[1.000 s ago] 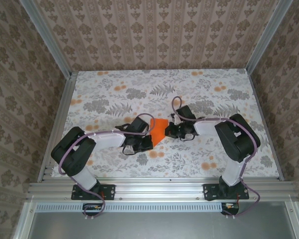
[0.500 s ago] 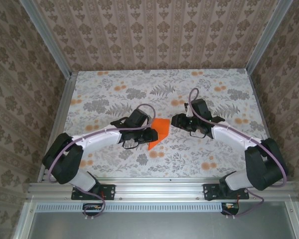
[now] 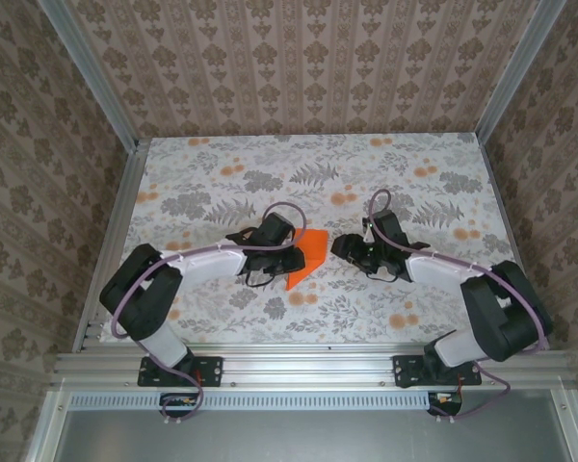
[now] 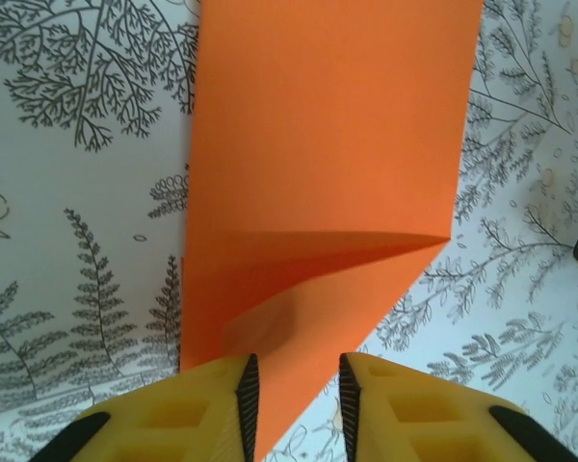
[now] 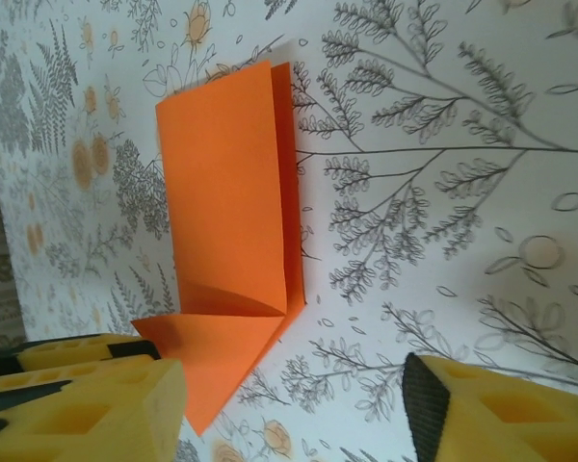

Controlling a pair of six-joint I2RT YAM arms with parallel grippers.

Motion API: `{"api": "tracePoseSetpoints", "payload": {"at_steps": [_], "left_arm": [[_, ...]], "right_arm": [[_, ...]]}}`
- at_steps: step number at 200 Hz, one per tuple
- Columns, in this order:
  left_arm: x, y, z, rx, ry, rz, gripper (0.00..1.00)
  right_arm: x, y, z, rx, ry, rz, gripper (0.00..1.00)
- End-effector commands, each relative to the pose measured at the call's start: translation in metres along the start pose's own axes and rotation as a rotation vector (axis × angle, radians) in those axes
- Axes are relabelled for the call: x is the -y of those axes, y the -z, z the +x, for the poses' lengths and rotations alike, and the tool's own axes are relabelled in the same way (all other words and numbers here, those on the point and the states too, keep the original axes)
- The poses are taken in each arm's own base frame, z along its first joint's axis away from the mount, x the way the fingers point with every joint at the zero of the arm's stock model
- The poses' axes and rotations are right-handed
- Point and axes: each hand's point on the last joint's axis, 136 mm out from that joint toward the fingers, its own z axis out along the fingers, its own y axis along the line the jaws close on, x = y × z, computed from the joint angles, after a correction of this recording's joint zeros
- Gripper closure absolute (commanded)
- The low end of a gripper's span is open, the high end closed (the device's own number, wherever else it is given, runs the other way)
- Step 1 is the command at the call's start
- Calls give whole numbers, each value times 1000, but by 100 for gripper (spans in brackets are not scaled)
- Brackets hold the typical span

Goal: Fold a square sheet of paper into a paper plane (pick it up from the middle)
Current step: Third fold the triangle at the center of the table.

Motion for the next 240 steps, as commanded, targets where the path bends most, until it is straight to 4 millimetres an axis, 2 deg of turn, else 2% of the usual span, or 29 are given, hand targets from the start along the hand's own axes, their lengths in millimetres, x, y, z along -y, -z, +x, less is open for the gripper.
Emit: {"api": "tracePoseSetpoints", "payload": {"at_steps": [1, 23, 60, 107, 142, 209, 240], "left_arm": [[8, -2, -15, 53, 15, -6, 73], [-4, -7, -12, 47, 26, -48, 77], [-11, -15, -8, 28, 34, -64, 80], [-10, -19, -8, 18, 33, -45, 82], [-10, -21, -6, 6, 29, -39, 82], [-11, -23, -5, -4, 33, -24, 83], [-6, -20, -6, -3, 20, -1, 84]], "right_arm": [[-16, -13, 7, -47, -49, -84, 41], [-21, -25, 16, -86, -56, -113, 46], [-25, -38, 27, -131, -35, -124, 53], [-25, -50, 35, -171, -27, -124, 61], [-30, -58, 38, -191, -35, -151, 71], [-38, -68, 42, -211, -44, -174, 75], [-37, -70, 40, -192, -69, -149, 90]]}}
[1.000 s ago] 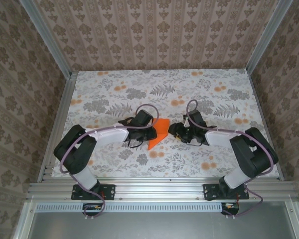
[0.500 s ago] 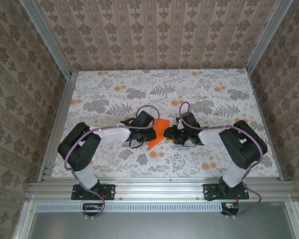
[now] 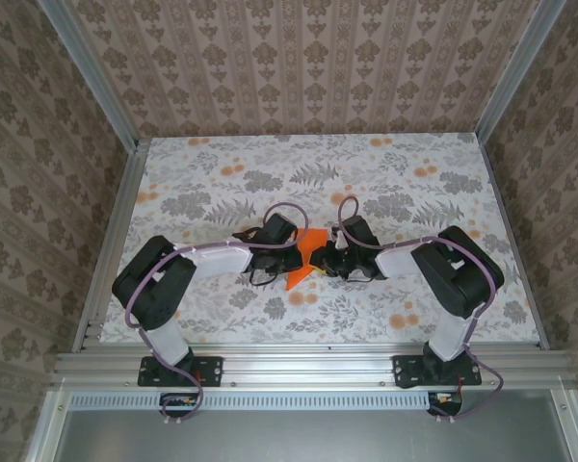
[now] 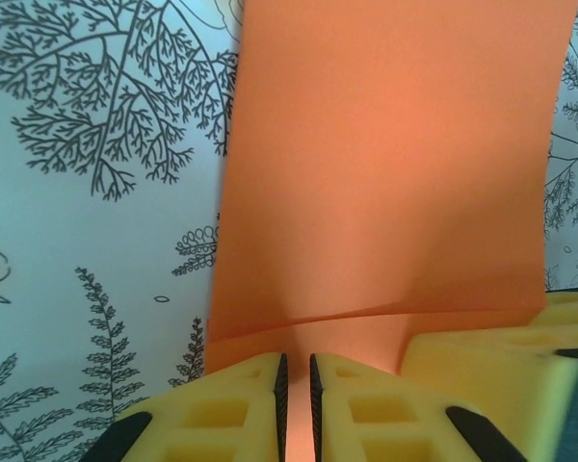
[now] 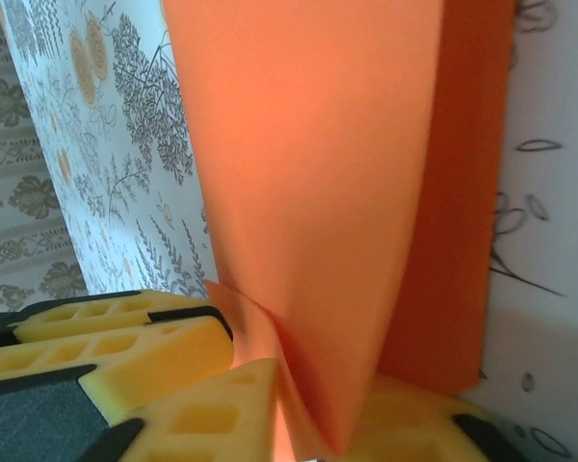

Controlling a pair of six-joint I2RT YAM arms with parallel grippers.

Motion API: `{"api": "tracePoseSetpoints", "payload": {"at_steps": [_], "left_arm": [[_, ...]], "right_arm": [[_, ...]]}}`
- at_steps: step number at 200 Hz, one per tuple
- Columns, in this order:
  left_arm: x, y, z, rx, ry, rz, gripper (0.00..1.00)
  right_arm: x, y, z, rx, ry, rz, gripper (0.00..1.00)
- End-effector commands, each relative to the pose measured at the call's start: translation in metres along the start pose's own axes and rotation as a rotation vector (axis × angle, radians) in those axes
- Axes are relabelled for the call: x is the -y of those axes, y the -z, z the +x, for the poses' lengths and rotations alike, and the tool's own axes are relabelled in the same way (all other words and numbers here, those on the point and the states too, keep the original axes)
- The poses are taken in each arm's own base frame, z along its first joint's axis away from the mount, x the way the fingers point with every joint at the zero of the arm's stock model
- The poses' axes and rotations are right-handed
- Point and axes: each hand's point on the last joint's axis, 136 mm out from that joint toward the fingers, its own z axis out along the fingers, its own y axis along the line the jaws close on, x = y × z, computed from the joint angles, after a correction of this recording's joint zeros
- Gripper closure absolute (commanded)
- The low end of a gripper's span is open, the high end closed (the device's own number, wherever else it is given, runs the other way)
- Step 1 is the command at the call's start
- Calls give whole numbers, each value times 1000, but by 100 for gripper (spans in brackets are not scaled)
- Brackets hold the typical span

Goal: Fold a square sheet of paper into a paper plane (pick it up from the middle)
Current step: Third fold the triangle at the center of the table, then fourth fold the wing at the center of the table.

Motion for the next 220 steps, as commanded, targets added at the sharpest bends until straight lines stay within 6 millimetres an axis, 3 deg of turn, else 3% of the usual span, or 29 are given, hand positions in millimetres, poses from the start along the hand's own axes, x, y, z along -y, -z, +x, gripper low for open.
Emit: {"api": "tracePoseSetpoints", "payload": {"at_steps": [1, 25, 72, 108, 150, 220], "left_arm": [[4, 0, 0, -7, -8, 26, 84], [10, 6, 3, -3, -43, 76, 79], [15, 17, 23, 6, -207, 176, 55], [37, 31, 20, 86, -370, 283, 41], [68, 34, 28, 172, -618, 316, 40], [60, 12, 32, 219, -730, 208, 49]], "right_arm": [[-7, -3, -4, 15, -19, -9, 91], [4, 8, -7, 62, -65, 71, 100], [23, 42, -4, 135, -195, 255, 100], [25, 54, -3, 152, -277, 315, 100], [24, 62, -4, 168, -334, 351, 100], [15, 66, -6, 169, -398, 327, 100]]}}
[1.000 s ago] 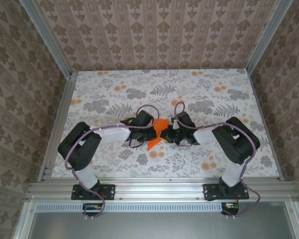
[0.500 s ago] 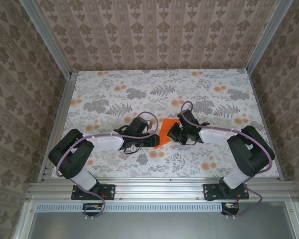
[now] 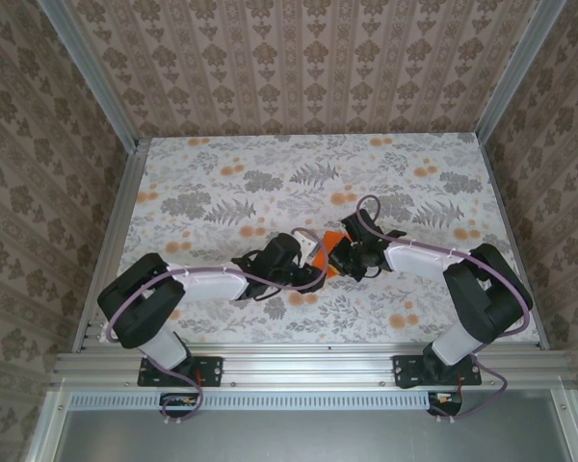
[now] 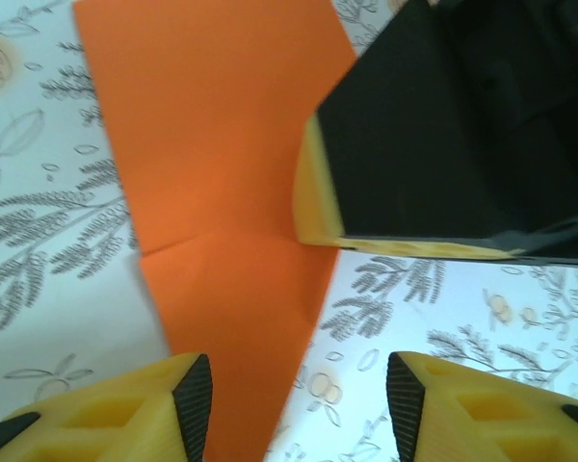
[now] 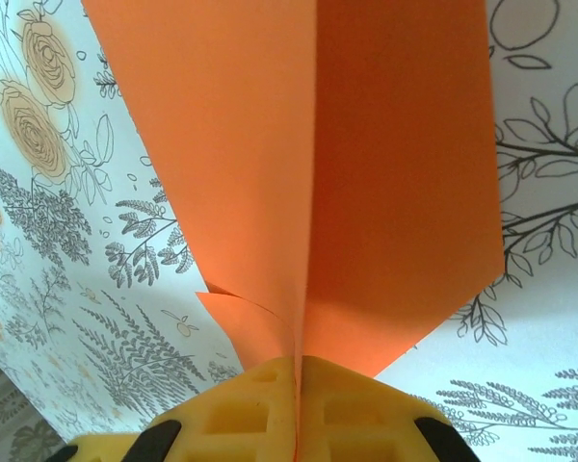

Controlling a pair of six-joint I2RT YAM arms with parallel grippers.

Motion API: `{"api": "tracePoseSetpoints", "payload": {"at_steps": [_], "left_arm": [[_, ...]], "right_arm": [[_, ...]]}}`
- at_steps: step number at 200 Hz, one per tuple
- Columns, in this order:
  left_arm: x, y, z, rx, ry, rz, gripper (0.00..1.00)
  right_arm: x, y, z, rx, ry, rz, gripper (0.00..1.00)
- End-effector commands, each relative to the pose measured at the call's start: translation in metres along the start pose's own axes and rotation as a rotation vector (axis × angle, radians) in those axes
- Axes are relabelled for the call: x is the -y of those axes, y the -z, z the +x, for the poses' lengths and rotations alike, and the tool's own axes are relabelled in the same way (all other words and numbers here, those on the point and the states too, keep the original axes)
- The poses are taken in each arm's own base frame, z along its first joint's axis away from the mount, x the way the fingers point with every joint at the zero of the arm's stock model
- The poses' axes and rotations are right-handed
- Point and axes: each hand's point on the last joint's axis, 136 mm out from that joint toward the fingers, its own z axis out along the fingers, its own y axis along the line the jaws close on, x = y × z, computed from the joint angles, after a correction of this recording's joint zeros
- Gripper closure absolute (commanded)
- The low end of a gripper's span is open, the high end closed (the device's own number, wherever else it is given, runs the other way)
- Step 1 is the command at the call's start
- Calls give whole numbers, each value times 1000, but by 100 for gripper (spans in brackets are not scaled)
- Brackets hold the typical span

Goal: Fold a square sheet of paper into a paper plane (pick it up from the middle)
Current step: Fourth fold the wing at the center of the table.

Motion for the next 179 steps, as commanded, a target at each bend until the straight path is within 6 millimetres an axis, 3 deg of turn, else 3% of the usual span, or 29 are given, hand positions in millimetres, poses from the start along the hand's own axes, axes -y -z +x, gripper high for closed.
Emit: {"api": "tracePoseSetpoints", "payload": {"at_steps": [1, 48, 80, 179], "left_arm": [[-4, -6, -5, 36, -76, -43, 50], [7, -17, 2, 65, -166, -9, 59], [0, -22, 5, 68, -179, -53, 68], [-11, -31, 14, 60, -189, -90, 81]], "right_arm": [[-6, 11, -3, 8, -55, -7, 100], [-10, 12, -4, -4, -88, -31, 100], [-10, 13, -5, -5, -101, -41, 100], [-9, 13, -6, -20, -135, -58, 100]]}}
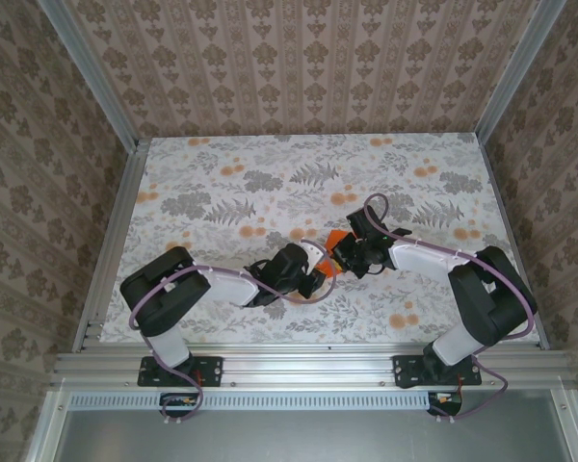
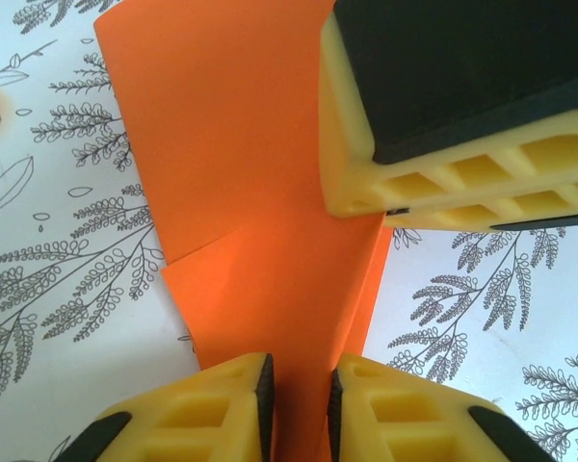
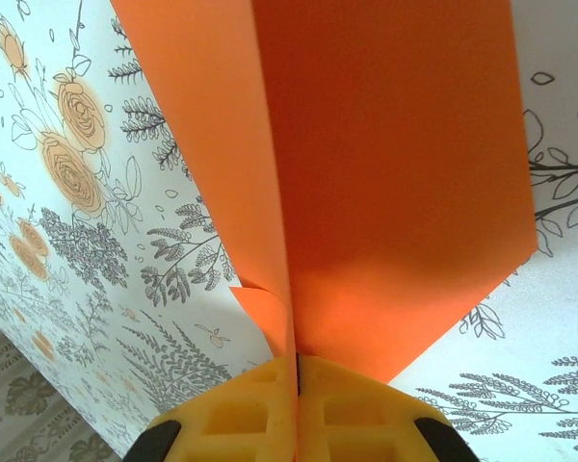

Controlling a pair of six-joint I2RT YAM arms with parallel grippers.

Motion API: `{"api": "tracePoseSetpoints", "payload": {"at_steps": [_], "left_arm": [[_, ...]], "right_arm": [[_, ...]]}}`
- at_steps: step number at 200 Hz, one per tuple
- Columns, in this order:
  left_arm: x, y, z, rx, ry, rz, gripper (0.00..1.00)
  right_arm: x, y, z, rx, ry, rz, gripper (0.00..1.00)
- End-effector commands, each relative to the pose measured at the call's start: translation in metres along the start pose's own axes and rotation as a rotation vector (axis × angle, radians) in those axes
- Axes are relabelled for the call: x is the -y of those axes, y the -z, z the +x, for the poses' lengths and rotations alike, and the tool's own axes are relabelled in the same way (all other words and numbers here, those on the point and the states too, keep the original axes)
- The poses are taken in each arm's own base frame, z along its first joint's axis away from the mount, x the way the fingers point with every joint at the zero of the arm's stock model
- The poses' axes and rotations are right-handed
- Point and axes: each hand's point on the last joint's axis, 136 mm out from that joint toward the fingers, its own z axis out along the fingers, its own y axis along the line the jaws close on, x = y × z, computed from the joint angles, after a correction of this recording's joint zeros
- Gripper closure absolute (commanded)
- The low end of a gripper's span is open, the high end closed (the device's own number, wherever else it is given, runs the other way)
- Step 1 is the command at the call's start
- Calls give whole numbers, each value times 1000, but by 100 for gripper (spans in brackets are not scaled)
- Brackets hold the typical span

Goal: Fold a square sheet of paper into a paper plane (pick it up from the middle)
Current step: Fourth fold the wing at the center of the table.

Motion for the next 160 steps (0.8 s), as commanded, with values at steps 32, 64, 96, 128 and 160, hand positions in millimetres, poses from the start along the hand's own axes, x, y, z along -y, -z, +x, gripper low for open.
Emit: {"api": "tracePoseSetpoints", "payload": {"at_steps": [32, 64, 96, 128, 160], "left_arm": [[-1, -3, 10, -19, -16, -8, 86], [2, -4, 16, -35, 4, 11, 89], [2, -4, 19, -44, 54, 32, 92], [3, -3, 18, -44, 140, 86, 93], [-4, -1, 21, -44, 235, 112, 94]], "right_arm": [[-4, 8, 1, -27, -6, -43, 76], [-13, 22, -12, 24, 105, -133, 53], [-19, 28, -17, 51, 308, -207, 50], [-18, 23, -15, 56, 446, -274, 55], [-15, 20, -16, 78, 512, -303, 59]]}}
